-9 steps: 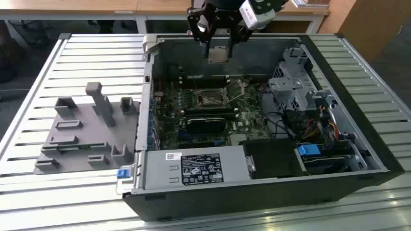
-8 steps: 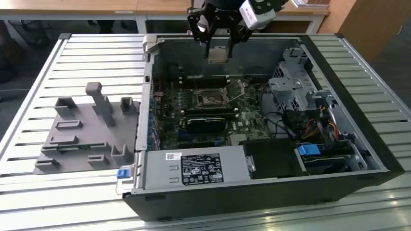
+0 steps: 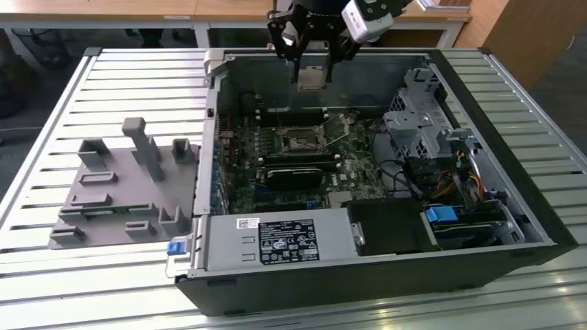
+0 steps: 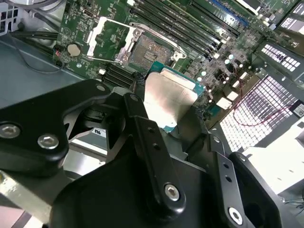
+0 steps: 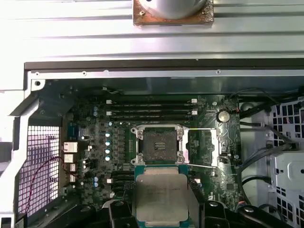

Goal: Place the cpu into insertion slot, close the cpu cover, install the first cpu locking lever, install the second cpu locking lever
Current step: 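Place the cpu into insertion slot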

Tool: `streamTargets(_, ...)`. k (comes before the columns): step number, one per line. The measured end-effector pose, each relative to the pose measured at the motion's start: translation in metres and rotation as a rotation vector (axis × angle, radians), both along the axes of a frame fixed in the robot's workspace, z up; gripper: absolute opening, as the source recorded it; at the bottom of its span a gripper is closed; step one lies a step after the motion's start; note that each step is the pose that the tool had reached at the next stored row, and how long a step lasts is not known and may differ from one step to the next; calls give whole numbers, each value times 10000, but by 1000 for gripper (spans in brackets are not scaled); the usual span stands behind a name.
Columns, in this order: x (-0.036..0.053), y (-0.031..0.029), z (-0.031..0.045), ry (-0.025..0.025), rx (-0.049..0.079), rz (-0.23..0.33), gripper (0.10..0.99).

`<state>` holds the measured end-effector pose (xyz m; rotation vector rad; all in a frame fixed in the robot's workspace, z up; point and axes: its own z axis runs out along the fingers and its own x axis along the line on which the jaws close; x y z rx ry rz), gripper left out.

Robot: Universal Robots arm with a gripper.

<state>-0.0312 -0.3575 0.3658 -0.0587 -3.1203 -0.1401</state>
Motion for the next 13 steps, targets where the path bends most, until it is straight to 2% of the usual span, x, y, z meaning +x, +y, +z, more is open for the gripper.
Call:
streamTargets(4, 0, 0, -1, 1, -10, -478, 525)
streamTargets(13, 0, 1, -11, 2, -13, -1955, 525)
